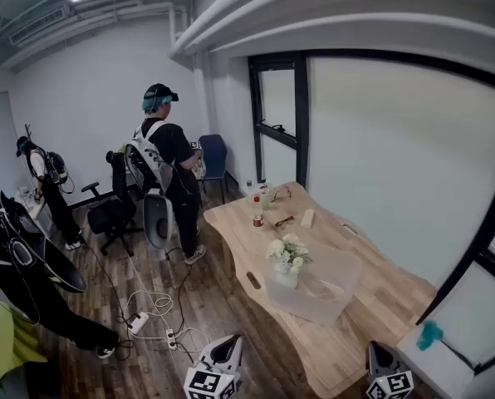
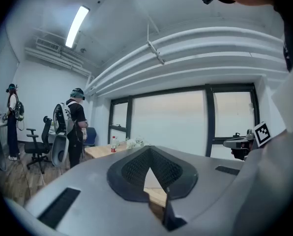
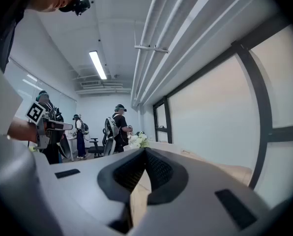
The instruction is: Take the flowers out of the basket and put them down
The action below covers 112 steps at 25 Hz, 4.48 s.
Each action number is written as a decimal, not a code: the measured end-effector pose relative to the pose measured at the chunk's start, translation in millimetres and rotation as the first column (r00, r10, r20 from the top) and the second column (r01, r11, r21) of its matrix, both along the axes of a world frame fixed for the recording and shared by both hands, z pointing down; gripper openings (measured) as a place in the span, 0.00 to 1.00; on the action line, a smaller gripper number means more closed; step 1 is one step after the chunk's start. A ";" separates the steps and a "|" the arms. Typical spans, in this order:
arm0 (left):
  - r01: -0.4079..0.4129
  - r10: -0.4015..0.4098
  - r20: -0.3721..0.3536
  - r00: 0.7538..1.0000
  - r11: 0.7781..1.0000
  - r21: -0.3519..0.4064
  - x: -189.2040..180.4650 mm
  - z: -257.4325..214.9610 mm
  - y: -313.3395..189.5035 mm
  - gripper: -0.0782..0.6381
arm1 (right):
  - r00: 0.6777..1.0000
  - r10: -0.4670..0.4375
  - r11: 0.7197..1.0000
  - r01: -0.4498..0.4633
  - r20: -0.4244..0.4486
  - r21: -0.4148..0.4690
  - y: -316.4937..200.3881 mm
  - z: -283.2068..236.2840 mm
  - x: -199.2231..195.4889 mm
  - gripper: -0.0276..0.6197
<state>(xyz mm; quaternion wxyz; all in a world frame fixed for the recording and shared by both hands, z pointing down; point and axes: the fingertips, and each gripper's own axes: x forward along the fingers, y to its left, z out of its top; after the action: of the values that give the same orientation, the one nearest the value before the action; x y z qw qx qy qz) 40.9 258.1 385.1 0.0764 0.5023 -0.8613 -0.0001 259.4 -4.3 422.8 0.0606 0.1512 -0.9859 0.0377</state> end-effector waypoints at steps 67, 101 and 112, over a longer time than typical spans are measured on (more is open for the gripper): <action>-0.194 0.194 0.021 0.981 0.980 0.052 -292.8 17.3 -221.1 0.12 | 0.985 0.169 0.985 -0.170 0.025 0.027 -125.7 -21.7 -253.4 0.08; -0.248 0.253 0.111 0.961 0.967 -0.064 -370.0 42.0 -281.6 0.12 | 0.974 -0.154 0.987 0.142 -0.165 -0.081 -178.3 59.7 -402.0 0.08; -0.207 0.216 0.063 0.974 0.971 -0.122 -367.9 73.1 -276.8 0.12 | 0.845 -0.392 0.917 0.389 -0.364 -0.084 -155.8 130.3 -424.3 0.08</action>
<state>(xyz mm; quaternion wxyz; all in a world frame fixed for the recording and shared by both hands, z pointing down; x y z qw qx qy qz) -327.0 -18.7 458.1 0.0721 0.5858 -0.8036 0.0768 -164.9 -160.2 553.1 0.2538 -0.0483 -0.9661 -0.0014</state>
